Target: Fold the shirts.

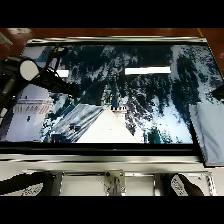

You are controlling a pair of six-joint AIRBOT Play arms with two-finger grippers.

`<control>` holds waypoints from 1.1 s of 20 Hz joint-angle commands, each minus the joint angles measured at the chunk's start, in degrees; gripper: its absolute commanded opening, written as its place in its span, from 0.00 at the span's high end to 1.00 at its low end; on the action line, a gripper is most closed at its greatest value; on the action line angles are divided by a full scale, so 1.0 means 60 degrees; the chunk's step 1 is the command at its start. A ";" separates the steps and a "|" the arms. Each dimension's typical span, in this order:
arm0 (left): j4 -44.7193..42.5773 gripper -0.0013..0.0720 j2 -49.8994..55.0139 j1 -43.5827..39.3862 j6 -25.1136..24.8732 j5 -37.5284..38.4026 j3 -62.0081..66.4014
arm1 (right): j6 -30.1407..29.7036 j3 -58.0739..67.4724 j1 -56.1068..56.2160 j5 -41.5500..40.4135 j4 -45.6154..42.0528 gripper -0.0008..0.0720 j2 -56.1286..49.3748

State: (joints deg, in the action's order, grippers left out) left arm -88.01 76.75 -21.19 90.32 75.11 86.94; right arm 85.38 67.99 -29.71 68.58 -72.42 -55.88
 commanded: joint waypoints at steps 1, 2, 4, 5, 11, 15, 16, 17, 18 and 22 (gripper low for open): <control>-0.0539 0.04 0.0328 -0.0441 0.0900 0.0539 0.0000 | 0.0448 0.0113 0.2539 0.1450 -0.2437 0.05 -0.0517; -0.0546 0.04 0.0346 -0.0441 0.0896 0.0608 0.0000 | 0.0459 0.0113 0.2838 0.1490 -0.2590 0.05 -0.0568; -0.0546 0.04 0.0342 -0.0441 0.0896 0.0594 0.0000 | 0.0448 0.0117 0.3206 0.1472 -0.2546 0.05 -0.0579; -0.0546 0.04 0.0346 -0.0441 0.0896 0.0594 0.0000 | 0.0448 0.0117 0.3300 0.1464 -0.2499 0.05 -0.0579; -0.0546 0.04 0.0346 -0.0441 0.0896 0.0594 0.0000 | 0.0448 0.0117 0.3373 0.1468 -0.2510 0.05 -0.0579; -0.0546 0.04 0.0346 -0.0441 0.0896 0.0594 0.0000 | 0.0448 0.0117 0.3373 0.1468 -0.2510 0.05 -0.0579; -0.0546 0.04 0.0346 -0.0441 0.0896 0.0590 0.0000 | 0.0448 0.0117 0.3373 0.1468 -0.2510 0.05 -0.0579; -0.0546 0.04 0.0346 -0.0441 0.0896 0.0594 0.0000 | 0.0448 0.0117 0.3373 0.1468 -0.2510 0.05 -0.0579; -0.0546 0.04 0.0346 -0.0441 0.0896 0.0594 0.0000 | 0.0448 0.0117 0.3373 0.1464 -0.2510 0.05 -0.0579; -0.0546 0.04 0.0346 -0.0441 0.0896 0.0590 0.0000 | 0.0448 0.0117 0.3373 0.1468 -0.2510 0.05 -0.0579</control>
State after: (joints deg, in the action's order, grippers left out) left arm -91.26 78.78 -23.79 95.70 78.65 86.94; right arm 88.07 68.62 -9.54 77.38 -87.42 -59.33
